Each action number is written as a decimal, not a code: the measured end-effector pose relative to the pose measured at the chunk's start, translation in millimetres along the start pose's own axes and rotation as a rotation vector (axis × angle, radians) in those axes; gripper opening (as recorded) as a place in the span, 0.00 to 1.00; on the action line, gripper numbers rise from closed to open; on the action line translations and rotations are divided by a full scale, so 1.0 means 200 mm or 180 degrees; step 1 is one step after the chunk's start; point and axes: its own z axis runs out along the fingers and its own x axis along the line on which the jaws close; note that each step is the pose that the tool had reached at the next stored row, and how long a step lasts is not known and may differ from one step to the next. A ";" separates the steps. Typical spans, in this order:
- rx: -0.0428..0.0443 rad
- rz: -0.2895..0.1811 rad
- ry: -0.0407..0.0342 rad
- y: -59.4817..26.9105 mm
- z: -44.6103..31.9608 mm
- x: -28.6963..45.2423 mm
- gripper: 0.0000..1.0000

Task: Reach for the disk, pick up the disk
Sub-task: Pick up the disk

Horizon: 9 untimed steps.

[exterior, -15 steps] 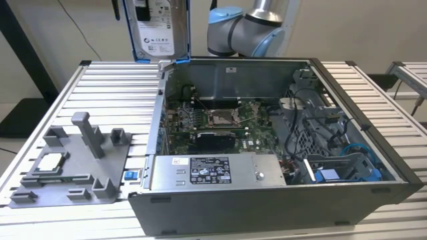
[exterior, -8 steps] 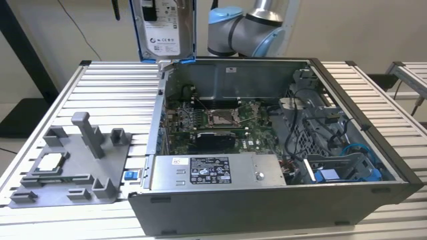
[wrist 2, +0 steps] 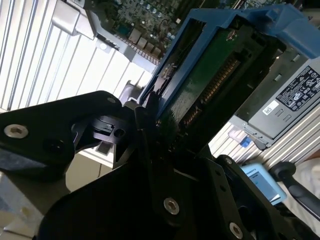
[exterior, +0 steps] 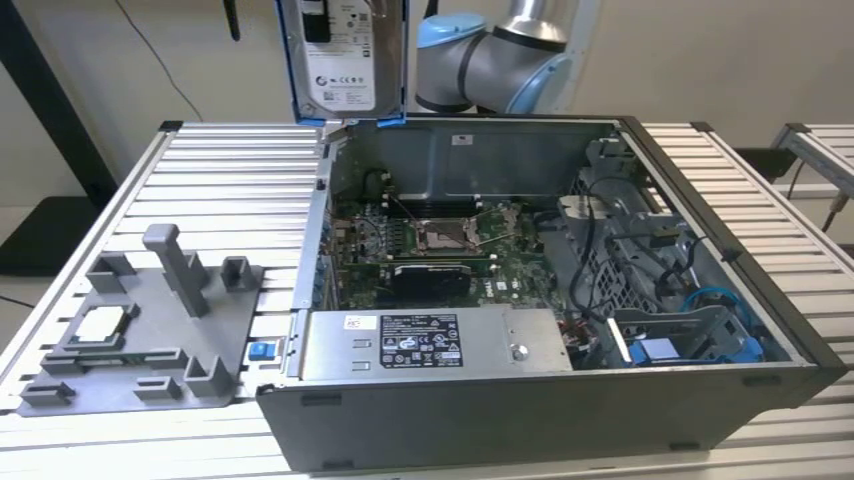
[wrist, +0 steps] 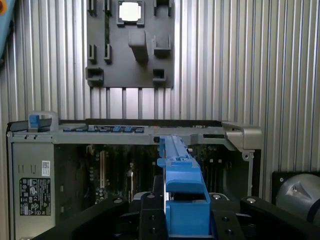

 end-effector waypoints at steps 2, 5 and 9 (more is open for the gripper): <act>0.0000 0.0000 0.0000 -0.016 0.000 0.000 0.00; 0.0000 0.0000 0.0000 -0.044 0.000 -0.001 0.00; -0.0001 0.0000 0.0000 -0.083 -0.001 -0.001 0.00</act>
